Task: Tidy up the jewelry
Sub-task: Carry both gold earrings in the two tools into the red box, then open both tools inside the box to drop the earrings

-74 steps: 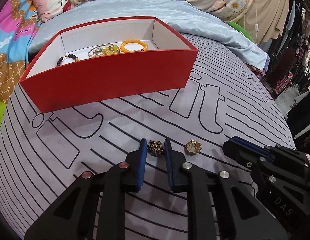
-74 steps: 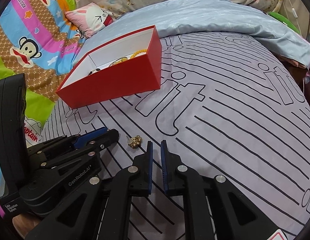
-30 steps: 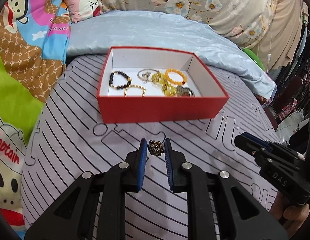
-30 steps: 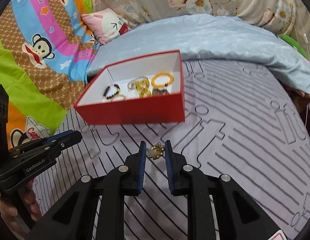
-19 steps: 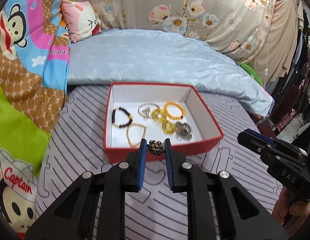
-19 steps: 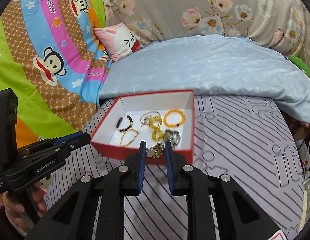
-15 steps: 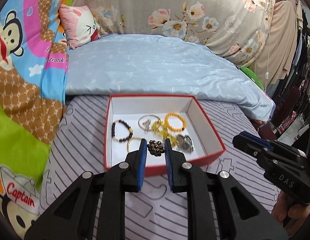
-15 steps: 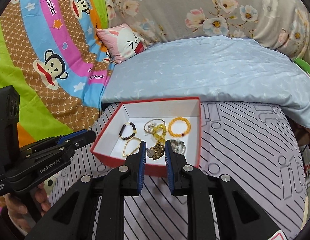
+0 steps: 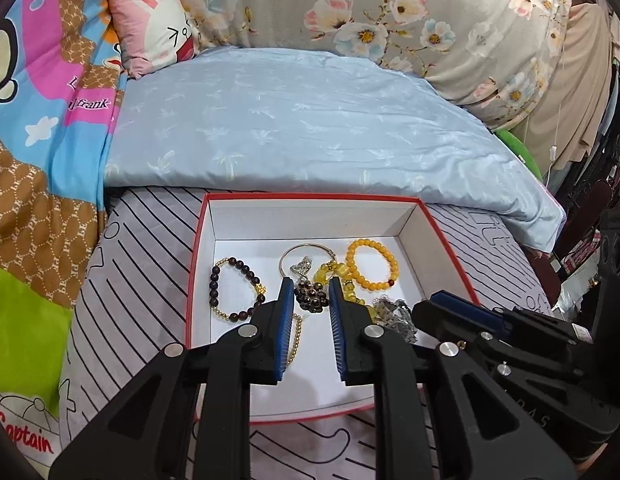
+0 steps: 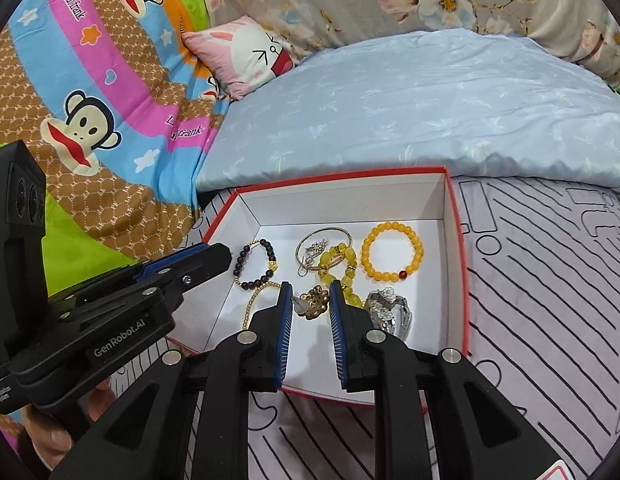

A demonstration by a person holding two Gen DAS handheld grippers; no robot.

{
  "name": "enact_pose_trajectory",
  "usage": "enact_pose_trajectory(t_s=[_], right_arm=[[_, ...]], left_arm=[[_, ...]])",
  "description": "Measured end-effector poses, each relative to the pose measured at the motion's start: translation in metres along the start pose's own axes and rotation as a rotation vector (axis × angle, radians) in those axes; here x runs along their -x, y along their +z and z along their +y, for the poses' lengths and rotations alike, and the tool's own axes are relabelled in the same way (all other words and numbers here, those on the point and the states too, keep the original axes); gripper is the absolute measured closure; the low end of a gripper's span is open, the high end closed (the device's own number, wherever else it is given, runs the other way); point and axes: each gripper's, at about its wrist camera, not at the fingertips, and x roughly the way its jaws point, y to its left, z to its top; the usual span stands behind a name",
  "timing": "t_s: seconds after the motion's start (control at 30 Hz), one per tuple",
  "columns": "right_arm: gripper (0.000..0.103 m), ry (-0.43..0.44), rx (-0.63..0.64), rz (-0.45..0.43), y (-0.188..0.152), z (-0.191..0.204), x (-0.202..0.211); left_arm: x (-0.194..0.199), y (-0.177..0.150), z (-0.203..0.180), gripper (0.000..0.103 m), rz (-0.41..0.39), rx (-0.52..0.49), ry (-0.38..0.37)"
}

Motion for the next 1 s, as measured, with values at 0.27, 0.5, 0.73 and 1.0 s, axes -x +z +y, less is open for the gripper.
enact_pose_trajectory(t_s=[0.27,0.5,0.73,1.0], right_arm=[[0.085,-0.005,0.002,0.034,-0.003,-0.001,-0.024],[0.083,-0.013,0.001,0.038,-0.005,-0.001,-0.032],[0.076,-0.03,-0.005,0.001,0.002,-0.005,-0.02],[0.064,-0.086,0.027,-0.06,0.005,0.0,0.01]], left_arm=[[-0.018,0.001,0.006,0.086,0.022,0.006,0.002],[-0.025,-0.001,0.007,0.085,0.021,-0.001,0.011],[-0.014,0.004,0.013,0.058,-0.018,0.015,0.036],[0.003,0.003,0.017,0.057,-0.033,0.024,0.05]])
